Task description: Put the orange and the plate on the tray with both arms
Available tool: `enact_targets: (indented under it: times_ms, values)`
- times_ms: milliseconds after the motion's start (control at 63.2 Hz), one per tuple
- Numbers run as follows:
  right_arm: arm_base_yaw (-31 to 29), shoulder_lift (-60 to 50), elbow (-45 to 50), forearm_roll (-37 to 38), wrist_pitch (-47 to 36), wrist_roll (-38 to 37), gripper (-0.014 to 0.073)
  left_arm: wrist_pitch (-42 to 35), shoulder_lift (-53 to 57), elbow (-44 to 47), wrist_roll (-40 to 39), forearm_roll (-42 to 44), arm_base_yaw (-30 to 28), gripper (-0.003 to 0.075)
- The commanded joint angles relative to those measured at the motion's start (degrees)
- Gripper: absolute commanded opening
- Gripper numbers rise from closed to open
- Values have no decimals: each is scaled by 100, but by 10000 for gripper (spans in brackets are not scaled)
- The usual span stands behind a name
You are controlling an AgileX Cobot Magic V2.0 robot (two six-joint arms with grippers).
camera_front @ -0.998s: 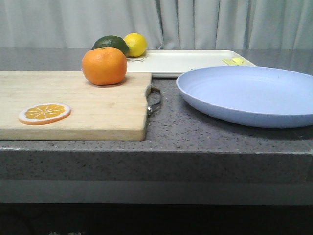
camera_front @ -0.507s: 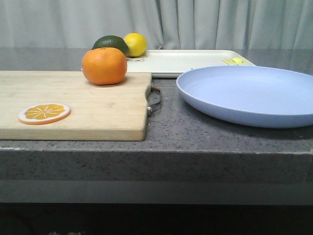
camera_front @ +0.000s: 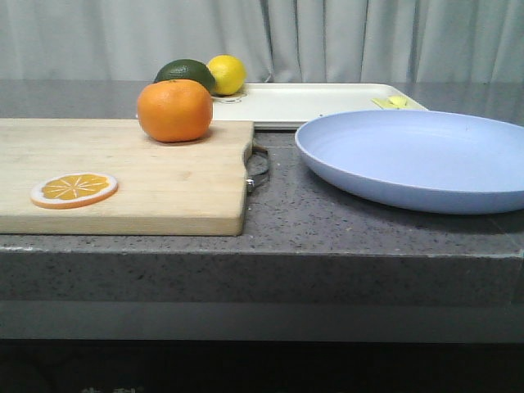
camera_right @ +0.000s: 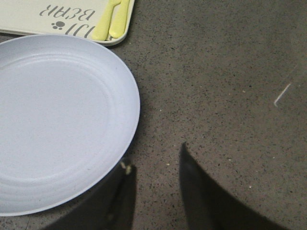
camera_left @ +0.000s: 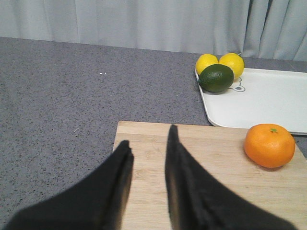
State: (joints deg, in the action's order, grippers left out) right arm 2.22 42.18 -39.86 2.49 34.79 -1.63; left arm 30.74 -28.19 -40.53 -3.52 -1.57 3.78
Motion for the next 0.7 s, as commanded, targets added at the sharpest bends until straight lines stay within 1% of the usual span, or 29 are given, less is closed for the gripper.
enact_targets:
  times_ms: [0,32,79,111,206,238,317,396,522,681]
  values:
    - [-37,-13,-216,99,-413,6,550,-411,-57,-187,-5,9,45,430]
    - [-37,-13,-216,99,-413,6,606,-411,-57,-187,5,9,45,479]
    - [-37,-13,-216,99,-407,6,638,-411,-57,-187,18,23,45,521]
    - [-37,-13,-216,99,-381,6,647,-411,-57,-187,54,23,45,531]
    - [-37,-13,-216,99,-368,6,645,-400,-149,-213,447,-24,59,529]
    - [-37,-13,-216,99,-368,6,645,-400,-202,-245,450,-87,129,529]
    - [-37,-13,-216,99,-368,6,645,-444,-412,-334,597,-106,404,529]
    - [-37,-13,-216,99,-368,6,645,-444,-780,-461,731,-94,808,529]
    - [-37,-13,-216,99,-368,6,645,-444,-1501,-706,731,263,1422,534]
    - [-37,-13,-216,99,-368,6,645,-447,-2612,-1246,731,502,2047,603]
